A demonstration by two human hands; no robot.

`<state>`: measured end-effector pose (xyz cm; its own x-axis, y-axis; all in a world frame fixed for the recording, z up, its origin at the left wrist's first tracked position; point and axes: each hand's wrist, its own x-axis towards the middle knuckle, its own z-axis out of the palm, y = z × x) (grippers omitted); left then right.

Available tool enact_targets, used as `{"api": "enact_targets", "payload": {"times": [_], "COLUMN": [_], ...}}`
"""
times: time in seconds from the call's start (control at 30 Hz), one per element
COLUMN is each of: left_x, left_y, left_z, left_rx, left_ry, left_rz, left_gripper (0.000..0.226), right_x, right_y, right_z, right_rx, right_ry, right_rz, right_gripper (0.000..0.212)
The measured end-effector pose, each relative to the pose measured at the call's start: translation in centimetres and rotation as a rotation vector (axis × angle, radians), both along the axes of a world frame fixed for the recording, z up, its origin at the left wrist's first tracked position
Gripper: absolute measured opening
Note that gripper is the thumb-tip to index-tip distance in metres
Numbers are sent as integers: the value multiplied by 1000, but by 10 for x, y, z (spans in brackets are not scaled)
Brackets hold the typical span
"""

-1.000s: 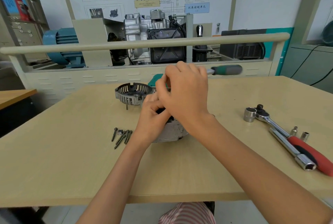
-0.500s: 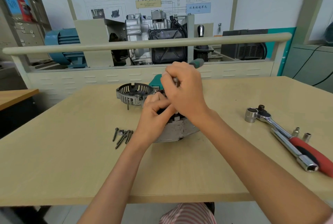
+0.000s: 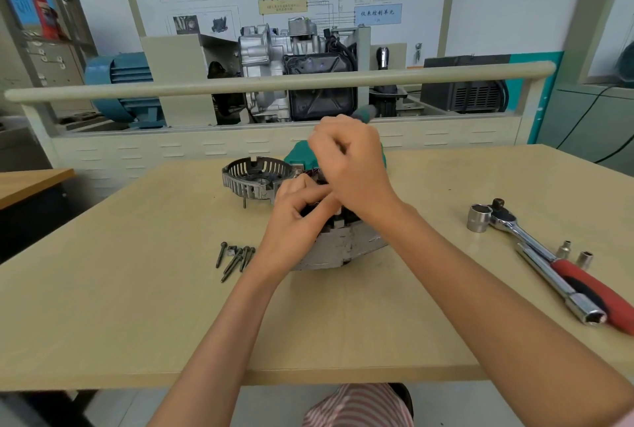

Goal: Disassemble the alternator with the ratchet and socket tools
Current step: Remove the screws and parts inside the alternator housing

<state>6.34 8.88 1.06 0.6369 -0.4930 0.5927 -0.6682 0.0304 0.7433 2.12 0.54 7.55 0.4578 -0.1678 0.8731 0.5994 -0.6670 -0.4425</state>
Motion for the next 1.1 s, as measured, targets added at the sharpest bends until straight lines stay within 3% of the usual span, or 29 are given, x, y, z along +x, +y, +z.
{"api": "enact_targets", "payload": {"times": [0.07, 0.13, 0.27, 0.33, 0.43, 0.53, 0.63, 0.7, 0.8, 0.9, 0.97, 1.03, 1.1], "left_x": [1, 2, 0, -3, -4, -1, 1, 2, 2, 0, -3, -4, -4], "left_y": [-1, -3, -8, -10, -8, -2, 1, 0, -2, -6, -9, -9, -5], "left_z": [0, -1, -3, -3, -1, 0, 0, -1, -1, -1, -2, -2, -1], "left_rx": [-12, -36, -118, -122, -83, -30, 1, 2, -28, -94, -102, -89, -63], "left_ry": [-29, -38, 54, 58, 60, 37, -2, -21, -34, -2, 13, 25, 34], "left_rz": [13, 39, 75, 117, 82, 17, -7, 11, 30, 76, 101, 95, 55], "left_gripper": [22, 23, 36, 37, 36, 39, 27, 17, 19, 33, 37, 36, 31], "right_x": [-2, -2, -1, 0, -2, -3, -3, -3, -2, 2, 3, 3, 3], "right_y": [-3, -3, 6, 12, 12, 4, -6, -8, -4, 2, 8, 9, 7], "right_z": [1, -2, -11, -11, -5, 1, 6, 7, 0, -9, -11, -8, -4], "right_rx": [84, -6, -361, -408, -367, -252, -56, 86, 5, -300, -373, -347, -273], "right_ry": [17, -27, -19, 41, 121, 111, 148, 195, 89, 40, 94, 124, 100], "right_rz": [96, -13, -723, -954, -803, -434, -11, 152, -1, -624, -894, -845, -605], "right_gripper": [34, 36, 26, 30, 30, 39, 39, 44, 45, 29, 27, 27, 36]}}
